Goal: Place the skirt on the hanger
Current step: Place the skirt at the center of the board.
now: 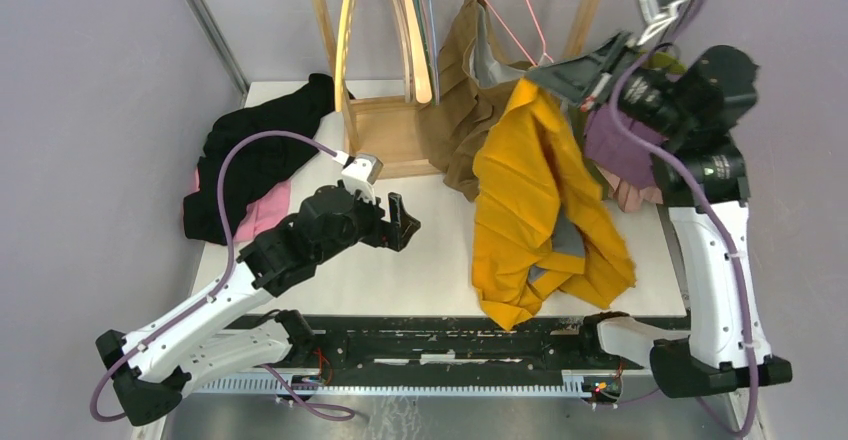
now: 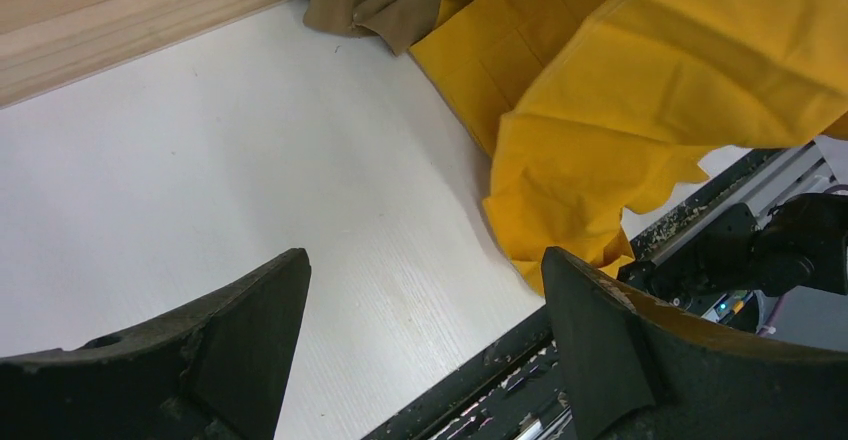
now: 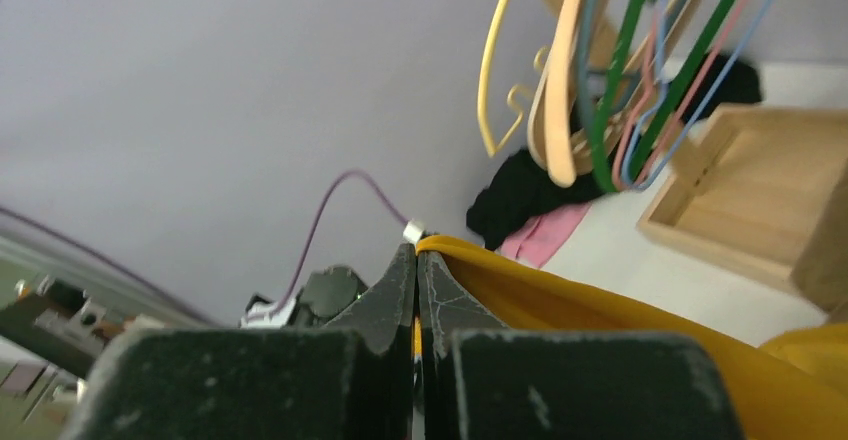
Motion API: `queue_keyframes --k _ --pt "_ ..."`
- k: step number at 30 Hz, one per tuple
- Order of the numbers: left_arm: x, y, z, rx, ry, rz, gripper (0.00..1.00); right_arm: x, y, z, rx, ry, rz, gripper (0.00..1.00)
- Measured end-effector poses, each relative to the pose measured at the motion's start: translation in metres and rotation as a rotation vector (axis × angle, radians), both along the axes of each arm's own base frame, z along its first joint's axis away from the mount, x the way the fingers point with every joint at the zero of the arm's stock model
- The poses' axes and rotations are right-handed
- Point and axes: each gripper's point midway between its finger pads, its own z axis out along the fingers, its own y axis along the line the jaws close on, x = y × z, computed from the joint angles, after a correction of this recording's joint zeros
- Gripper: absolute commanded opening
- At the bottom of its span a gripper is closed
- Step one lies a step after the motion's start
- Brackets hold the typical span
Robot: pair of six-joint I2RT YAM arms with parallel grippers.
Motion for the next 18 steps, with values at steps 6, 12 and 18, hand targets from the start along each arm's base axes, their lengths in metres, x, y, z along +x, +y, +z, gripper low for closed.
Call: queue_keyframes --k 6,12,18 --pt "0.002 0.004 0.0 0.007 -0.008 0.024 0.92 -0.027 0.08 -0.071 -0.154 0.09 0.221 0.01" --pt "-0.005 0.015 0.004 -0.011 -0.001 0.045 0.91 -0.088 0.169 -0.192 -0.407 0.203 0.474 0.17" --pt "-0.02 0.035 0.001 -0.043 0.029 0.087 0.9 -0.117 0.199 -0.303 -0.59 0.349 0.588 0.52"
